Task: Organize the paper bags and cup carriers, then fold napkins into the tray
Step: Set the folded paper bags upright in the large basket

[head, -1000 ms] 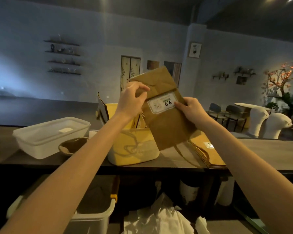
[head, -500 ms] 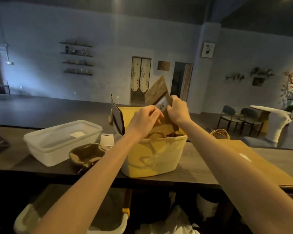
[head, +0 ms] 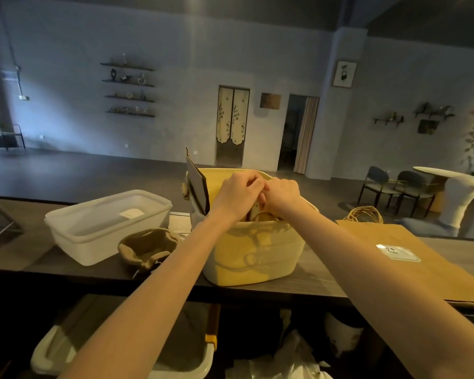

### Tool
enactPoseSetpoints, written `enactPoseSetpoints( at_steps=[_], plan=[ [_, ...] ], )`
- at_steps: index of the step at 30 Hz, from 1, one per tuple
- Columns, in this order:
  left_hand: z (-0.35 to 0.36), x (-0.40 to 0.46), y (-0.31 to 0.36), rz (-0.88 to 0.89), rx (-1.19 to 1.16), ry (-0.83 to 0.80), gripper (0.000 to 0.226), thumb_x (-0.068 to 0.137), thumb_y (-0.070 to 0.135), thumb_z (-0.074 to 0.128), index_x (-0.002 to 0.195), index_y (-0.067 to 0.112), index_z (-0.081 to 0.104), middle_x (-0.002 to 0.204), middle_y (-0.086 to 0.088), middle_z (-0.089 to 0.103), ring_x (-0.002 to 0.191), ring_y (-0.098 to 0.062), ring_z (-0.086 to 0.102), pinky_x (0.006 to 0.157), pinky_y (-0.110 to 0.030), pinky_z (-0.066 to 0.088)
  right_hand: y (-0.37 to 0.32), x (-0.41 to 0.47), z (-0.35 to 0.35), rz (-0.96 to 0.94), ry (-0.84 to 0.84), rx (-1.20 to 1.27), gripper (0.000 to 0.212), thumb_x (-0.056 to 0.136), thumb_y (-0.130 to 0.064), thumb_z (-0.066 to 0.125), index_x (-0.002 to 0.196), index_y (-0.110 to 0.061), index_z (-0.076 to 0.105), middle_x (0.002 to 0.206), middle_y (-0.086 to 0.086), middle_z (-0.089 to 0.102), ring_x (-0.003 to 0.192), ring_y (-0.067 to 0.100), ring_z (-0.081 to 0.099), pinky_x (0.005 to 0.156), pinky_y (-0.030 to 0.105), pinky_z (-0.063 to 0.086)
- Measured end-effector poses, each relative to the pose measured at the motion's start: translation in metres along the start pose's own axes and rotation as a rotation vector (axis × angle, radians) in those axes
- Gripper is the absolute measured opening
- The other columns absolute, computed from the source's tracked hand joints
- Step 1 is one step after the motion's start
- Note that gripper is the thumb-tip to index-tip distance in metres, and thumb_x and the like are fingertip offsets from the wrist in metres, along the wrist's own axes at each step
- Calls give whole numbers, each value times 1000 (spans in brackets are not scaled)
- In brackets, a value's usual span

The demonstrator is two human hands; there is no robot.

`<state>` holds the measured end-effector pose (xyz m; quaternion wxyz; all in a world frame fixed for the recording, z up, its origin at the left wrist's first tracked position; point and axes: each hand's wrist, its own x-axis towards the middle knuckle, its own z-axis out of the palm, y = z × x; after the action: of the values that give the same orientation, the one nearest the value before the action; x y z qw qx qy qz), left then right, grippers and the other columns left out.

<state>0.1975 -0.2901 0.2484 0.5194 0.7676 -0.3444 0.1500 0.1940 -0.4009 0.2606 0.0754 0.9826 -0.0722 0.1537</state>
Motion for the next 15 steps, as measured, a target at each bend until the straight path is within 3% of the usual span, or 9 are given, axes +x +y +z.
enactPoseSetpoints(
  at_steps=[3,9,15],
  plan=[
    [-1,0,-2,-3,6,-3,23,97,15,43,83,13,61,66,6,58,60,-5,54,60,-15,41,1,5,5,-2,29,-51,28,95,-29,53,121,-19,52,103,3,58,97,20,59,87,29,47],
    [-2,0,-3,8,27,12,24,97,15,44,81,16,61,66,6,59,61,-6,57,61,-16,44,17,9,14,-61,-277,106,36,91,-30,60,123,-15,57,103,3,55,99,19,54,87,29,47],
    [14,-4,14,27,52,12,22,97,18,43,84,18,61,70,5,60,72,-12,62,70,-26,52,46,-18,-10,-98,-16,220,36,93,-43,51,117,-18,61,109,5,52,93,17,52,86,30,49]
  ],
)
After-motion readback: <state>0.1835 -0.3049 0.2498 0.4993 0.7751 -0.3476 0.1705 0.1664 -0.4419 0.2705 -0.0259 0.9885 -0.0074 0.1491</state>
